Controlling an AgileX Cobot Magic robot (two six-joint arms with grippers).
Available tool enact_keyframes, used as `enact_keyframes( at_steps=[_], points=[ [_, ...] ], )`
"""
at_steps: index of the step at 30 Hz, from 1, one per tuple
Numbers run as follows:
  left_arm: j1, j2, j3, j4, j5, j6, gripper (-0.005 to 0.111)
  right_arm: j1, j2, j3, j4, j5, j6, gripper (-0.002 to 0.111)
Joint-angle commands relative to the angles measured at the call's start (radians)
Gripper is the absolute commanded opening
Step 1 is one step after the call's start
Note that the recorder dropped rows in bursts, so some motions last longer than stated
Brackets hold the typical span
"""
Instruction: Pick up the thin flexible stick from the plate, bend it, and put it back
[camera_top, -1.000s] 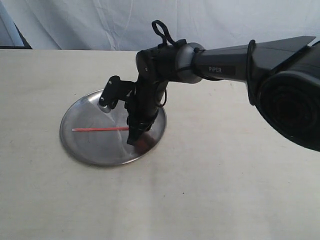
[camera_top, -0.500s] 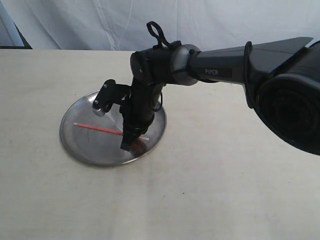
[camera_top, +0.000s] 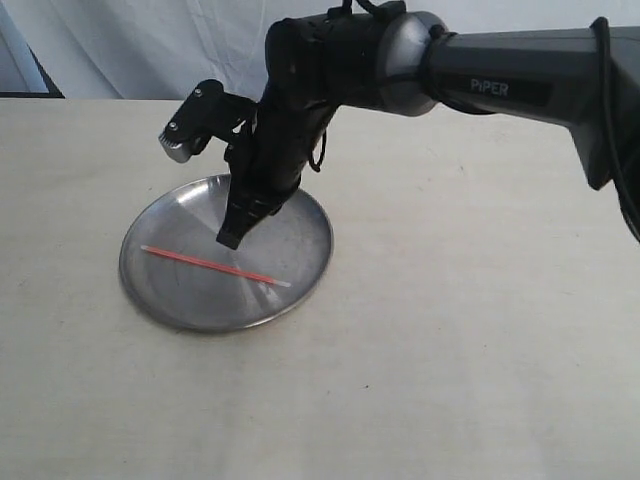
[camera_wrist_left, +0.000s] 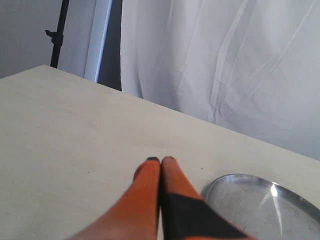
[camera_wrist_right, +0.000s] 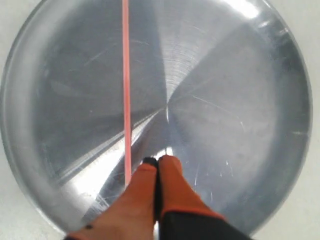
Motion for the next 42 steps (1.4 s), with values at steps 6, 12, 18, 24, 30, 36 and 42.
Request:
enact_keyframes(
  at_steps=[6, 12, 18, 24, 30, 36, 42],
  points=[
    [0.0, -0.005, 0.004, 0.001, -0.005, -0.001, 0.0, 0.013, 0.085, -0.002, -0.002, -0.024, 0.008, 0.006],
    [0.0, -0.005, 0.004, 0.001, -0.005, -0.001, 0.0, 0.013, 0.136, -0.002, 0.002, -0.135, 0.008, 0.061],
    [0.0, -0.005, 0.004, 0.001, -0.005, -0.001, 0.0, 0.011, 0.206, -0.002, -0.112, -0.188, 0.087, 0.041],
    [0.0, -0.005, 0.004, 0.001, -0.005, -0.001, 0.0, 0.011, 0.235, -0.002, -0.12, -0.177, 0.112, 0.027],
    [0.0, -0.005, 0.004, 0.001, -0.005, -0.001, 0.0, 0.011, 0.241, -0.002, -0.161, -0.116, 0.112, 0.022],
    [0.0, -0.005, 0.004, 0.001, -0.005, -0.001, 0.0, 0.013, 0.223, -0.002, -0.142, -0.051, 0.117, -0.001],
    [0.0, -0.005, 0.004, 0.001, -0.005, -0.001, 0.0, 0.011, 0.06, -0.002, -0.103, -0.113, 0.168, -0.001]
  ],
)
